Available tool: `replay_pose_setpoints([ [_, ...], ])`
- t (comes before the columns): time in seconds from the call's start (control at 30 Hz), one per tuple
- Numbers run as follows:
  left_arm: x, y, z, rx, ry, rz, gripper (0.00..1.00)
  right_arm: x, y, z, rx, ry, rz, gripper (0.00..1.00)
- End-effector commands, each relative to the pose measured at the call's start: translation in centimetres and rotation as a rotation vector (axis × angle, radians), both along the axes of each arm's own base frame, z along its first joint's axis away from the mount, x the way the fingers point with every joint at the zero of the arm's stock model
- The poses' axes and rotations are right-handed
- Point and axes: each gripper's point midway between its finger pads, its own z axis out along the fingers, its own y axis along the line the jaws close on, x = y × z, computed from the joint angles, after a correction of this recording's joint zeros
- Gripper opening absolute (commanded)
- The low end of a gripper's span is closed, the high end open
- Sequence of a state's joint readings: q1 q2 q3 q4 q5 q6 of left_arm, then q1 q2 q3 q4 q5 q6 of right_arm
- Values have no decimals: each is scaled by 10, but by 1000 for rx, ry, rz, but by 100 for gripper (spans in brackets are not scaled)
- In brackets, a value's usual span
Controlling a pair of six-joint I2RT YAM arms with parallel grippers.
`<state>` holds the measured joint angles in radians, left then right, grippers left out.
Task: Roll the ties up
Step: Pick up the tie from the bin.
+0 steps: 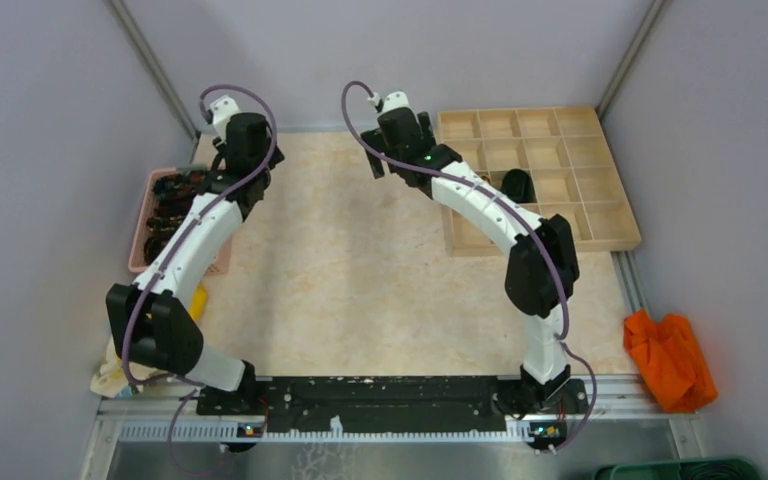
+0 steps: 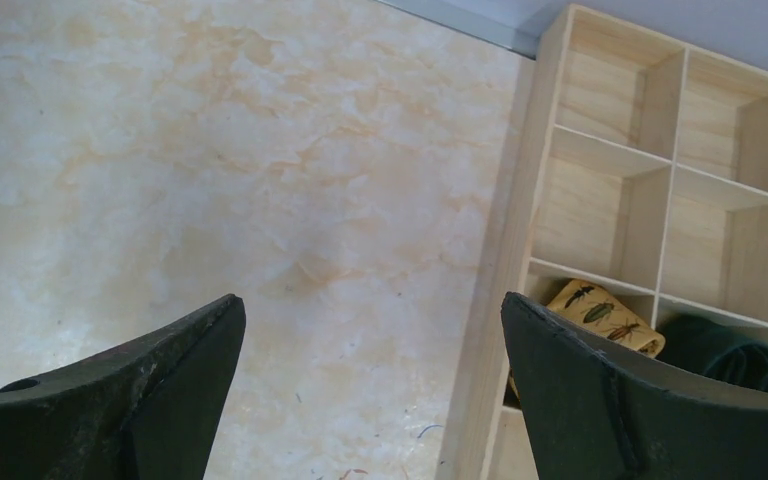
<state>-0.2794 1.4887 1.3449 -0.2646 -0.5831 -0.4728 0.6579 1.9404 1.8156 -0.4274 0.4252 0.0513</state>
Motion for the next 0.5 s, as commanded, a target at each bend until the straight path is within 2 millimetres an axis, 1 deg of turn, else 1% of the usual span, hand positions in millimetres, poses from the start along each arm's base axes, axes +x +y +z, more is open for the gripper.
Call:
replay_pose_setpoints([
  [0.0, 1, 42, -23, -134, 39, 113, 58, 5, 17, 8, 73, -4, 53, 99],
  [0.07, 5, 61, -24, -164, 36, 157, 57, 4, 21, 5, 90, 3, 73, 99],
  [0.13, 3, 87, -23, -127, 40, 263, 56, 4, 22, 1, 109, 7, 88, 99],
  [0.2, -13, 115, -29, -56, 80, 428, 56, 6, 19, -3, 119, 19, 74, 99],
  [0.27, -38, 137, -39, -31, 110, 571, 56, 8, 16, -8, 128, 43, 79, 99],
  [0.33, -58, 147, -55, -57, 121, 642, 57, 11, 12, -13, 156, 59, 84, 99],
  [0.4, -68, 150, -72, -116, 115, 645, 57, 15, 14, -18, 211, 89, 109, 98],
  [0.47, -78, 163, -90, -160, 118, 682, 57, 19, 15, -27, 271, 136, 124, 98],
])
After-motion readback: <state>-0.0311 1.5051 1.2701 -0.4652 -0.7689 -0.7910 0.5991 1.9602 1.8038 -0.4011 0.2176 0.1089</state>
